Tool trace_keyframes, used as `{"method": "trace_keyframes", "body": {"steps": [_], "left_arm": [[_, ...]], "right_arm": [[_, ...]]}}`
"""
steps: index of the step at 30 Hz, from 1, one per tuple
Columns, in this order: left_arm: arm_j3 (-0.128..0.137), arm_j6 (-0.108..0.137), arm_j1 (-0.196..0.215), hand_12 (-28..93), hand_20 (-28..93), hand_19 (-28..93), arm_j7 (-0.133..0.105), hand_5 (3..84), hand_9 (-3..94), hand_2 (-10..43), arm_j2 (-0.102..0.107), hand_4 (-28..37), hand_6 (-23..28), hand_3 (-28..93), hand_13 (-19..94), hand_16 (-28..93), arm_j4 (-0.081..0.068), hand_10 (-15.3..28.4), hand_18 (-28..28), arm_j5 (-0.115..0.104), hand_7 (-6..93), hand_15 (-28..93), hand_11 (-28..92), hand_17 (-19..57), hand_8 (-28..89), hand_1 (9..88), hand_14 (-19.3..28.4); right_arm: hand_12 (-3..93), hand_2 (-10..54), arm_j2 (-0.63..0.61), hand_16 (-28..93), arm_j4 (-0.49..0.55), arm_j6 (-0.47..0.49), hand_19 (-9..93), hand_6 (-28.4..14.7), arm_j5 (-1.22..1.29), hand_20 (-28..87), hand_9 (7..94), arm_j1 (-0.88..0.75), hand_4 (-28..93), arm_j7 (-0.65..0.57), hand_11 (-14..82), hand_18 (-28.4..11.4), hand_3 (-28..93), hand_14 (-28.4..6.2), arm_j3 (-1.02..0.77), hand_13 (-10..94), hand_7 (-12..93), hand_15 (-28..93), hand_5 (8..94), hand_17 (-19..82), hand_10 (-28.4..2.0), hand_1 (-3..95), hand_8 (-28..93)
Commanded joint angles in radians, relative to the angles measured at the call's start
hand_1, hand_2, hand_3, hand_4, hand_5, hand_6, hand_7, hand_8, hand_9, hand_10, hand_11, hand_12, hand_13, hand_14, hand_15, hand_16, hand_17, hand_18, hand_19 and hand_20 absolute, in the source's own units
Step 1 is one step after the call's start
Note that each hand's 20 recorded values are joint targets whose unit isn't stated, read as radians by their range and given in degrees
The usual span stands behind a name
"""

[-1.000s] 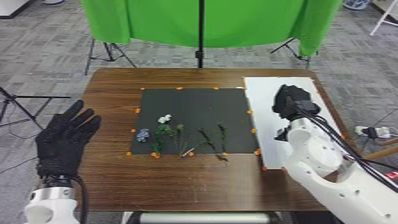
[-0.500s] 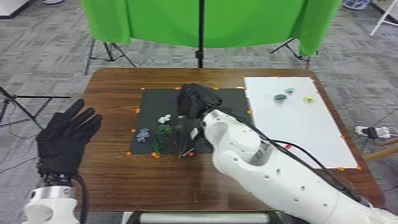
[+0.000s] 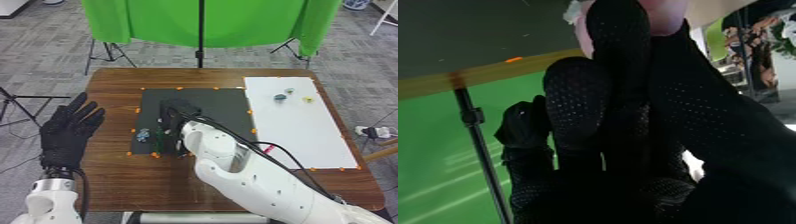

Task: Arrange flowers

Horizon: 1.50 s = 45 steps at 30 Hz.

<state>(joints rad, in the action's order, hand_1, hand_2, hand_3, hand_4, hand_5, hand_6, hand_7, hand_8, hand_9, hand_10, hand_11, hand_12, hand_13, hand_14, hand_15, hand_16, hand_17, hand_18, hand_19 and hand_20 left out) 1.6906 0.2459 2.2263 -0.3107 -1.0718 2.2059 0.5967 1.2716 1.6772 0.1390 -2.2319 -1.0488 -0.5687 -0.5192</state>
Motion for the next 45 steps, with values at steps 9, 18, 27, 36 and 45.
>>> {"method": "trace_keyframes", "body": {"steps": [9, 18, 27, 36, 45], "left_arm": [[-0.018, -0.017, -0.008, 13, 21, 53, 0.007, 40.1, 34.4, 10.5, 0.001, -28.3, 11.0, 78, 25, -4, -0.012, 19.6, 25.0, 0.005, 7.3, 35, 15, -7.9, -7, 20.3, 26.1], [-0.017, -0.008, 0.009, 14, 22, 53, -0.002, 40.3, 34.7, 10.6, 0.000, -28.3, 11.1, 78, 26, -3, -0.005, 19.3, 25.1, 0.000, 6.9, 35, 15, -7.9, -6, 20.3, 26.0], [-0.016, 0.000, 0.034, 14, 22, 53, -0.006, 40.6, 35.6, 10.5, -0.004, -28.3, 11.0, 78, 26, -3, 0.005, 19.5, 25.1, -0.003, 7.2, 39, 18, -7.6, -6, 20.3, 26.4], [-0.025, 0.010, 0.038, 12, 22, 54, -0.014, 41.3, 36.2, 10.2, -0.005, -28.3, 11.1, 78, 26, -7, 0.004, 20.0, 25.5, -0.010, 9.7, 46, 23, -7.6, -8, 20.4, 26.9], [-0.030, 0.014, 0.035, 11, 22, 55, -0.039, 41.4, 36.2, 9.9, 0.008, -28.3, 11.1, 78, 26, -8, 0.009, 20.1, 25.5, -0.011, 10.6, 47, 24, -7.5, -8, 20.8, 26.9]], "right_arm": [[30.3, -9.5, -0.007, 18, -0.027, -0.045, 93, 3.6, -0.080, 52, 84.0, 0.049, -28, -0.063, 30.3, -21.9, 74, -8.9, 0.063, 68, 15, 78, 72.9, 28, -8.3, 45.1, -4], [27.5, -9.5, -0.026, 17, -0.013, -0.057, 93, 3.5, -0.098, 52, 81.4, 0.056, -28, -0.083, 35.4, -22.1, 75, -9.6, 0.071, 67, 15, 79, 71.7, 28, -9.5, 43.3, -9], [18.8, -9.5, -0.170, 16, 0.091, -0.126, 92, 1.4, -0.015, 52, 74.8, 0.038, -28, -0.116, 37.7, -22.6, 81, -11.1, -0.080, 63, 15, 78, 67.1, 26, -11.7, 37.1, -12], [13.4, -9.5, -0.481, 10, 0.000, -0.312, 85, -0.2, 0.052, 47, 57.8, 0.179, -28, -0.257, 22.2, -22.2, 81, -14.4, 0.019, 51, 17, 71, 56.9, 21, -17.9, 34.2, -13], [13.4, -9.5, -0.525, 5, -0.136, -0.220, 84, 0.0, 0.095, 44, 47.3, 0.210, -28, -0.325, 17.8, -21.7, 82, -17.2, 0.039, 39, 18, 67, 49.5, 19, -20.6, 31.9, -14]]}}
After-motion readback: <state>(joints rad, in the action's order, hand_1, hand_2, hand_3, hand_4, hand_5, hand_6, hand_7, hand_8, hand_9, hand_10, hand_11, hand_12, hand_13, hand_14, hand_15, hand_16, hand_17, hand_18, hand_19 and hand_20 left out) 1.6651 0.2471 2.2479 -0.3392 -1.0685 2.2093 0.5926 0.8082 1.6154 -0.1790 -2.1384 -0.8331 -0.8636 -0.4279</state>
